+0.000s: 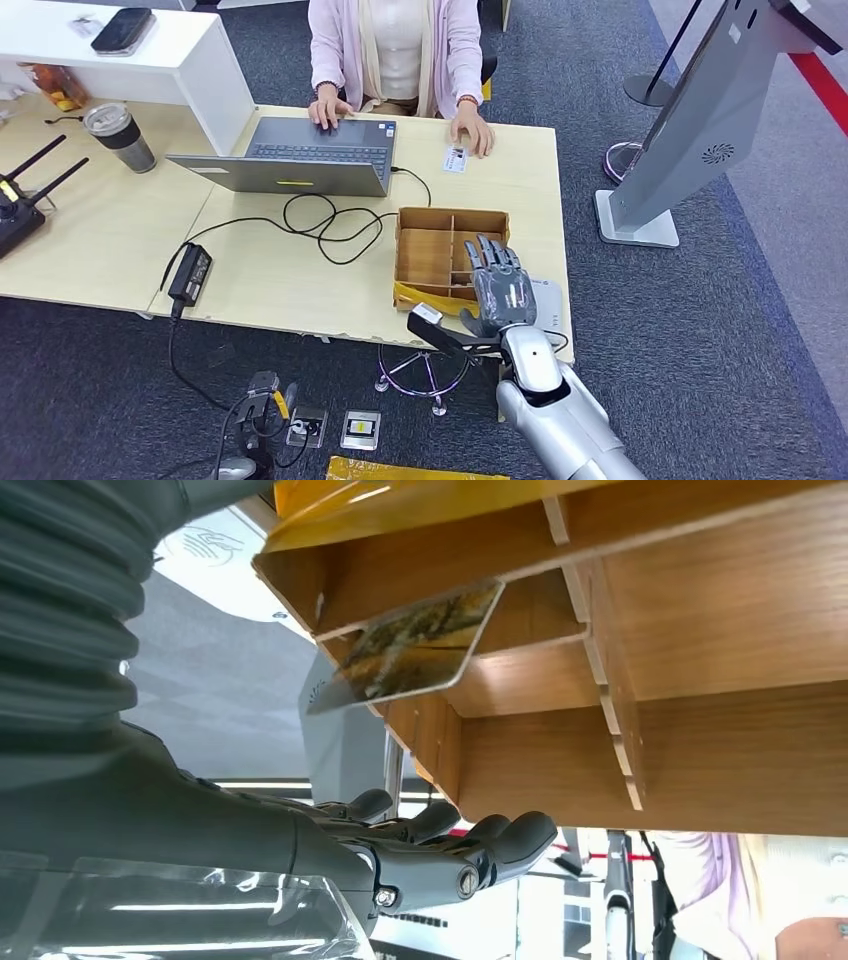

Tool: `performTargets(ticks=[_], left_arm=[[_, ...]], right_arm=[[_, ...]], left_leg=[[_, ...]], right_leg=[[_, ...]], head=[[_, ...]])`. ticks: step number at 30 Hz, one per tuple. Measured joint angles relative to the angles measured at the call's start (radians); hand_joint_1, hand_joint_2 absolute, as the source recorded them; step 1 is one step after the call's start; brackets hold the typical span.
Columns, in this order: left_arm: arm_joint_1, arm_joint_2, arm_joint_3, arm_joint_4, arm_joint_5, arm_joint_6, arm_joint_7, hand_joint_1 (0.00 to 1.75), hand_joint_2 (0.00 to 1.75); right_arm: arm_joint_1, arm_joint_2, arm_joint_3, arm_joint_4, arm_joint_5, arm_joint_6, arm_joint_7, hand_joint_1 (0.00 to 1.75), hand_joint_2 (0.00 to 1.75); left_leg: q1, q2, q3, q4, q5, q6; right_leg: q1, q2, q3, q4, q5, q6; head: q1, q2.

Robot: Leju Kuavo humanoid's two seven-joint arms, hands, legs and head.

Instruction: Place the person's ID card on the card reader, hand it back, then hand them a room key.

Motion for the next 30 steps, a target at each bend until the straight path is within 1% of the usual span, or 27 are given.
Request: performTargets(ticks=[8, 9, 13, 15, 16, 19, 21, 22, 24, 25, 26, 28, 30], left_arm=[[0.000, 0.000, 0.000, 0.000, 0.010, 0.004, 0.000, 0.00, 0.00], [0.000, 0.000, 0.000, 0.000, 0.011, 0.006, 0.000, 0.00, 0.00], [0.000, 0.000, 0.001, 0.000, 0.015, 0.016, -0.001, 0.00, 0.00], [0.001, 0.000, 0.002, 0.000, 0.015, 0.016, -0.001, 0.00, 0.00], [0.001, 0.000, 0.002, 0.000, 0.015, 0.016, -0.001, 0.00, 0.00], [0.001, 0.000, 0.002, 0.000, 0.015, 0.016, -0.002, 0.00, 0.00], [0.001, 0.000, 0.003, 0.000, 0.015, 0.016, -0.004, 0.00, 0.00], [0.001, 0.000, 0.003, 0.000, 0.015, 0.016, -0.005, 0.00, 0.00], [0.001, 0.000, 0.004, 0.000, 0.015, 0.016, -0.007, 0.00, 0.00], [0.001, 0.000, 0.004, 0.000, 0.015, 0.016, -0.007, 0.00, 0.00], [0.001, 0.000, 0.005, 0.000, 0.015, 0.016, -0.007, 0.00, 0.00], [0.001, 0.000, 0.005, 0.000, 0.015, 0.016, -0.008, 0.00, 0.00], [0.001, 0.000, 0.007, 0.000, 0.015, 0.016, -0.009, 0.00, 0.00]], right_arm=[[-0.011, 0.020, 0.000, 0.013, 0.010, -0.002, -0.005, 0.00, 1.75], [-0.012, 0.022, 0.000, 0.016, 0.011, -0.002, -0.006, 0.02, 1.75], [-0.021, 0.031, 0.000, 0.028, 0.012, -0.007, -0.009, 1.70, 1.75], [-0.026, 0.035, 0.000, 0.036, 0.012, -0.008, -0.010, 1.75, 1.75], [-0.029, 0.037, 0.000, 0.041, 0.012, -0.009, -0.012, 1.71, 1.75], [-0.036, 0.041, 0.000, 0.054, 0.011, -0.012, -0.016, 1.48, 1.75], [-0.039, 0.044, 0.000, 0.061, 0.012, -0.013, -0.017, 1.44, 1.75], [-0.040, 0.045, 0.000, 0.064, 0.012, -0.013, -0.018, 1.16, 1.75], [-0.045, 0.046, 0.000, 0.070, 0.013, -0.013, -0.018, 0.44, 1.75], [-0.047, 0.047, 0.000, 0.074, 0.014, -0.013, -0.018, 0.08, 1.31], [-0.049, 0.047, 0.000, 0.077, 0.014, -0.013, -0.018, 0.00, 0.87], [-0.052, 0.048, 0.000, 0.082, 0.014, -0.014, -0.018, 0.00, 0.87], [-0.055, 0.050, 0.000, 0.088, 0.015, -0.016, -0.017, 0.00, 1.75]], left_leg=[[0.000, 0.000, 0.000, 0.000, 0.000, 0.000], [0.000, 0.000, 0.000, 0.000, 0.000, 0.000], [0.000, 0.000, 0.000, 0.000, 0.000, 0.000], [0.000, 0.000, 0.000, 0.000, 0.000, 0.000], [0.000, 0.000, 0.000, 0.000, 0.000, 0.000], [0.000, 0.000, 0.000, 0.000, 0.000, 0.000], [0.000, 0.000, 0.000, 0.000, 0.000, 0.000], [0.000, 0.000, 0.000, 0.000, 0.000, 0.000], [0.000, 0.000, 0.000, 0.000, 0.000, 0.000], [0.000, 0.000, 0.000, 0.000, 0.000, 0.000], [0.000, 0.000, 0.000, 0.000, 0.000, 0.000], [0.000, 0.000, 0.000, 0.000, 0.000, 0.000], [0.000, 0.000, 0.000, 0.000, 0.000, 0.000]], right_leg=[[0.000, 0.000, 0.000, 0.000, 0.000, 0.000], [0.000, 0.000, 0.000, 0.000, 0.000, 0.000], [0.000, 0.000, 0.000, 0.000, 0.000, 0.000], [0.000, 0.000, 0.000, 0.000, 0.000, 0.000], [0.000, 0.000, 0.000, 0.000, 0.000, 0.000], [0.000, 0.000, 0.000, 0.000, 0.000, 0.000], [0.000, 0.000, 0.000, 0.000, 0.000, 0.000], [0.000, 0.000, 0.000, 0.000, 0.000, 0.000], [0.000, 0.000, 0.000, 0.000, 0.000, 0.000], [0.000, 0.000, 0.000, 0.000, 0.000, 0.000], [0.000, 0.000, 0.000, 0.000, 0.000, 0.000], [0.000, 0.000, 0.000, 0.000, 0.000, 0.000], [0.000, 0.000, 0.000, 0.000, 0.000, 0.000]], head=[[0.000, 0.000], [0.000, 0.000], [0.000, 0.000], [0.000, 0.000], [0.000, 0.000], [0.000, 0.000], [0.000, 0.000], [0.000, 0.000], [0.000, 0.000], [0.000, 0.000], [0.000, 0.000], [0.000, 0.000], [0.000, 0.000]])
